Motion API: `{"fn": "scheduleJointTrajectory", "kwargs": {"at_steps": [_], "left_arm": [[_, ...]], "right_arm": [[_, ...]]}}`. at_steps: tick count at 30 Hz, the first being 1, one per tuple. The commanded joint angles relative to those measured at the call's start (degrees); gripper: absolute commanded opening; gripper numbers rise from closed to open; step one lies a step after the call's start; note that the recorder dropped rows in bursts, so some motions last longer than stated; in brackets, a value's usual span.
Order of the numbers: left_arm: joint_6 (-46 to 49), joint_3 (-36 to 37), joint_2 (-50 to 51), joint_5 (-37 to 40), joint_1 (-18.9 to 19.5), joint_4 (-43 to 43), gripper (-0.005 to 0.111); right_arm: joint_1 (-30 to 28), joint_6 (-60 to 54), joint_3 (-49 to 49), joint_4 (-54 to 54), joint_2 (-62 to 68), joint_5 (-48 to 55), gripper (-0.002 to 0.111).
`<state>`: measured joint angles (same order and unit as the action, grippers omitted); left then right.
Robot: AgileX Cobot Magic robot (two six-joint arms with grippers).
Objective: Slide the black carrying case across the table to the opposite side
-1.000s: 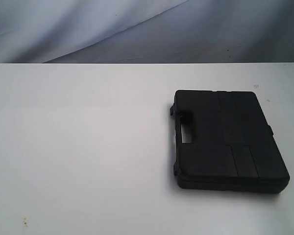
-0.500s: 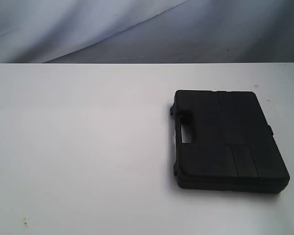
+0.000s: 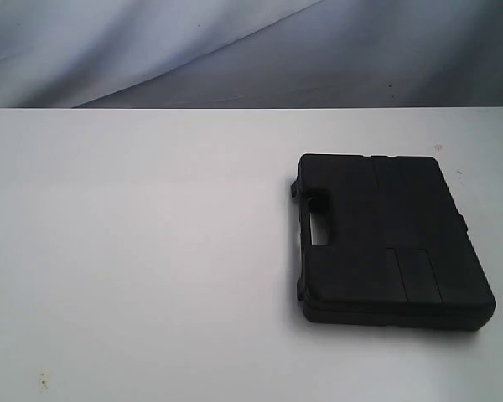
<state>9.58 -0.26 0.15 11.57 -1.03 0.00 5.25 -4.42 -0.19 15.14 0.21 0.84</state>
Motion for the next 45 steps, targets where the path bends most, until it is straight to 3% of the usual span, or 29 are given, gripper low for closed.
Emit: {"fn": "scheduleJointTrajectory", "kwargs": {"at_steps": [1, 3, 7, 20, 28, 35, 40, 45], "left_arm": [[-0.60, 0.26, -0.15, -0.78, 0.17, -0.55, 0.000], [-0.60, 0.26, -0.15, -0.78, 0.17, -0.55, 0.000], [-0.60, 0.26, -0.15, -0.78, 0.17, -0.55, 0.000], [-0.60, 0.26, -0.15, -0.78, 0.17, -0.55, 0.000], [-0.60, 0.26, -0.15, -0.78, 0.17, -0.55, 0.000], [-0.60, 0.26, -0.15, -0.78, 0.17, -0.55, 0.000], [-0.60, 0.26, -0.15, -0.78, 0.17, -0.55, 0.000], [-0.60, 0.26, -0.15, -0.78, 0.17, -0.55, 0.000]], "right_arm": [[-0.30, 0.56, 0.19, 13.62, -0.21, -8.13, 0.000], [-0.30, 0.59, 0.19, 19.24, -0.21, -11.37, 0.000], [-0.30, -0.87, -1.40, 4.72, -0.21, -9.38, 0.000], [0.11, -1.68, -21.30, -20.08, -0.21, -0.84, 0.000], [1.47, -1.97, -24.57, -22.26, 1.53, -0.84, 0.000], [1.70, -2.81, -24.57, -25.60, 7.47, 5.44, 0.000], [1.70, -2.81, -25.67, -21.69, 13.35, 8.30, 0.000], [1.70, -2.81, -32.99, -14.56, 21.64, 17.68, 0.000]]}}
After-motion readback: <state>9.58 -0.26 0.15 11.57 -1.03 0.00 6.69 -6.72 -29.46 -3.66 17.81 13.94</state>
